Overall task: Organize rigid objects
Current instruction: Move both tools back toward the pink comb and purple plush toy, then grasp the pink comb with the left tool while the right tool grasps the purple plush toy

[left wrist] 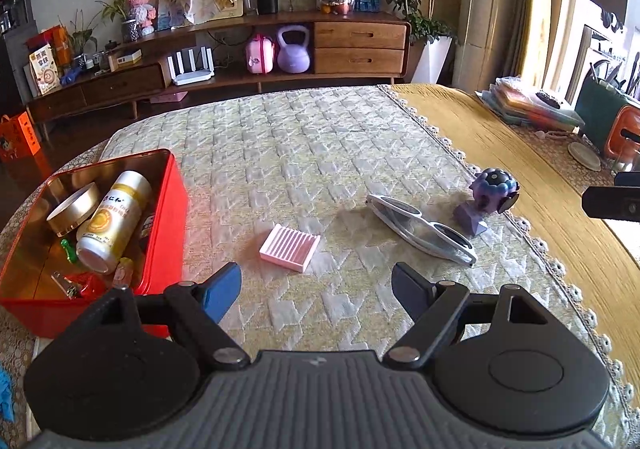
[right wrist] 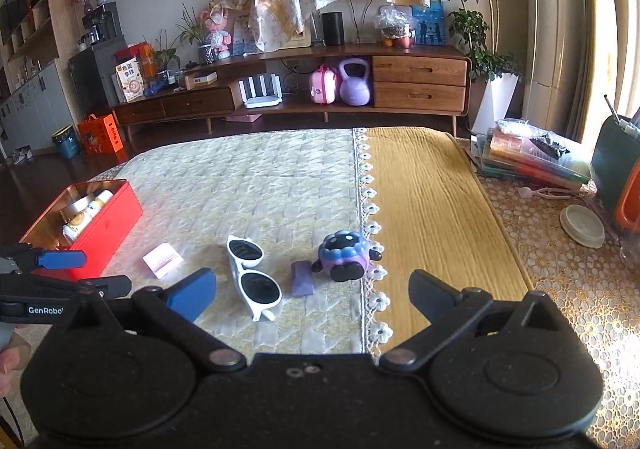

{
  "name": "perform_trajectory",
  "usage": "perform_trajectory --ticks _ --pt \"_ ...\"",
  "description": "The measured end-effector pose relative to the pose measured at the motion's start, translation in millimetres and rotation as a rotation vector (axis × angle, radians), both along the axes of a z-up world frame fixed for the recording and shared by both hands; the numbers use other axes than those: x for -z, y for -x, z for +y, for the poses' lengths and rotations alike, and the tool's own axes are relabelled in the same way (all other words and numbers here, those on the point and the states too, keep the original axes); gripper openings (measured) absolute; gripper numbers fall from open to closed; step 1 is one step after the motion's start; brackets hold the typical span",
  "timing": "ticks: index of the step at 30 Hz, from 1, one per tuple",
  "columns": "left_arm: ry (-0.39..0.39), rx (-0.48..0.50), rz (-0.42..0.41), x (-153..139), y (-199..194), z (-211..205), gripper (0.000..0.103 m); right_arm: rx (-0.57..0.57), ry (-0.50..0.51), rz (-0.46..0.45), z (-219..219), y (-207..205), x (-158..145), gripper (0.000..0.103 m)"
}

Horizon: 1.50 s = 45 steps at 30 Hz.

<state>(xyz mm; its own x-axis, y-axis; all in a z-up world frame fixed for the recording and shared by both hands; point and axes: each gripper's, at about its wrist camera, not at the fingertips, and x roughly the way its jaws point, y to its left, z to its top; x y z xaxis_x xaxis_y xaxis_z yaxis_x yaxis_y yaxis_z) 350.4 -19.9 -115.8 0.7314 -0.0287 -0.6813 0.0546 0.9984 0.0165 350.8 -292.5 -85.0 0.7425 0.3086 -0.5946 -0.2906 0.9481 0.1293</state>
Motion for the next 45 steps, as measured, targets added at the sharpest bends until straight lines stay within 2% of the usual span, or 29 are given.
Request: perform_trajectory --ticks 12,20,23,26,29,31,37,38,45 --pt "0.004 -0.014 0.041 41.3 -55.6 15.6 0.082 0.001 0.003 0.069 12.5 -63.4 35.9 0.100" --pt "0.003 -0.025 0.051 59.4 -71.1 21.1 0.082 0.048 0.025 0.093 19.9 -90.0 56.8 0.097" --pt "-0.009 -0.020 0.042 62.7 -72.1 20.5 0.082 0.064 0.017 0.104 20.4 -94.6 64.0 0.093" --pt "-0.004 -0.006 0.031 64.3 -71.9 20.6 0.074 0.071 0.020 0.112 20.7 -98.1 68.6 0.089" --pt "-0.001 0.011 0.019 63.3 -70.8 19.1 0.061 0.077 0.024 0.114 21.4 -99.7 71.5 0.081" --pt "0.000 0.020 0.013 62.0 -69.8 17.0 0.046 0.086 0.024 0.117 22.3 -99.8 72.8 0.078" --pt "0.009 -0.004 0.005 61.2 -67.7 16.6 0.043 0.098 0.004 0.132 19.3 -100.5 75.1 0.058" --pt "0.005 -0.006 0.004 61.1 -67.5 15.9 0.043 0.093 -0.001 0.131 19.3 -99.6 74.6 0.051" --pt "0.021 -0.019 0.012 56.4 -64.4 18.7 0.043 0.109 0.009 0.095 20.8 -90.2 65.2 0.051"
